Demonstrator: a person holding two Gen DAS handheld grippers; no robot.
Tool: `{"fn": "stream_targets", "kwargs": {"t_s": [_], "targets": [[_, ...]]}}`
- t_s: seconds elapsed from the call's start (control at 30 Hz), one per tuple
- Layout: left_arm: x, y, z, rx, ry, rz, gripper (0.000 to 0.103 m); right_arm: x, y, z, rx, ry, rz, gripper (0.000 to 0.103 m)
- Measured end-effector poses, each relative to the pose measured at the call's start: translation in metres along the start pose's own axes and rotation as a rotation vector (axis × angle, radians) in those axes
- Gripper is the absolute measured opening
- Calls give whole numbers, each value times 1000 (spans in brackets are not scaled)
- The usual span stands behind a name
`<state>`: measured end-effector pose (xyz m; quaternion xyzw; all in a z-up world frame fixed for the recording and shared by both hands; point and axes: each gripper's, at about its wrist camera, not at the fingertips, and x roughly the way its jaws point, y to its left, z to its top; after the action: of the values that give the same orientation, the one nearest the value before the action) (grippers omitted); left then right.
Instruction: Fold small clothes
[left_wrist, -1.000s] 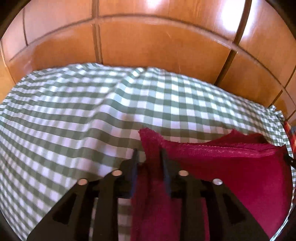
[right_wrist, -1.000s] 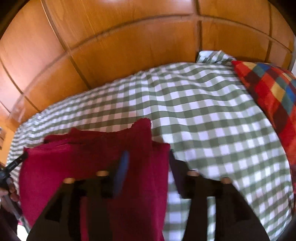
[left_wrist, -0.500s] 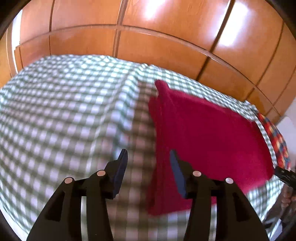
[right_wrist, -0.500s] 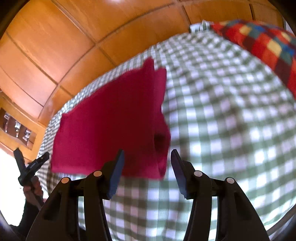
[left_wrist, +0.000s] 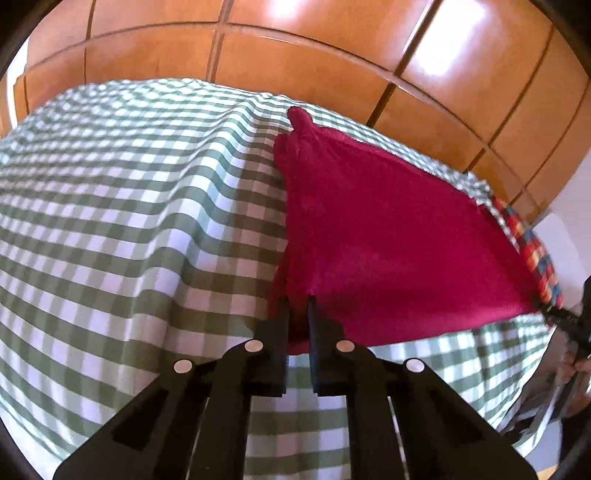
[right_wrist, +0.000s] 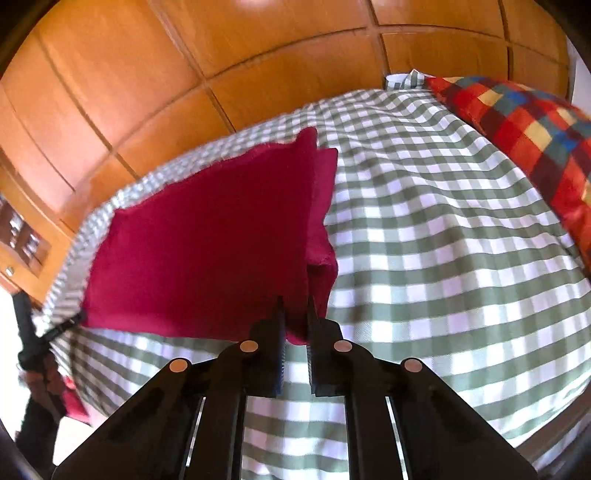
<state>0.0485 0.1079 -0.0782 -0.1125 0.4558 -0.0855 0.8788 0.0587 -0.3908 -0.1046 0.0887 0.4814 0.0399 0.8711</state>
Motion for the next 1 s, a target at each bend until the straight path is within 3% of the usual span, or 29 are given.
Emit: {"fn": "stream_targets", "kwargs": {"t_s": [0.07,0.13,0.2,0.23,0.3,0.33,0.37,0.43,0.53,0.6,0.67,0.77,1.0], "targets": [[8,2,-6,4,31,19,8,21,-11,-10,28,41,-14,8],[11,0,-11,10,32,41,8,21,-17,-12,73,24,11,8],[6,-6,-10,14,21,75,13,17,-15,-11,63,17,9,8],[3,-9,-9,20,14,94,20,16,-13,-11,52,18,3,9],[-6,-17,-6,38,-17,157,26,9,-13,-8,54,17,-25,29],[-10,-18,-4,44,-29,171,28,4,-14,-7,57,4,-43,47],[-16,-22,-2,48,-53,184,34,-2,-14,-4,57,-19,-59,56],[-29,-27,5,44,-102,200,41,-16,-10,3,48,-62,-59,57],[-38,-33,15,48,-140,205,47,-29,4,12,18,-116,-72,72],[-42,-39,22,58,-166,224,55,-30,20,20,-10,-136,-52,72],[-42,-46,30,74,-187,238,59,-27,35,28,-38,-149,-39,80],[-39,-55,38,90,-195,262,63,-15,59,42,-86,-152,-27,81],[-33,-63,47,137,-201,302,65,17,82,75,-113,-147,-36,81]]}}
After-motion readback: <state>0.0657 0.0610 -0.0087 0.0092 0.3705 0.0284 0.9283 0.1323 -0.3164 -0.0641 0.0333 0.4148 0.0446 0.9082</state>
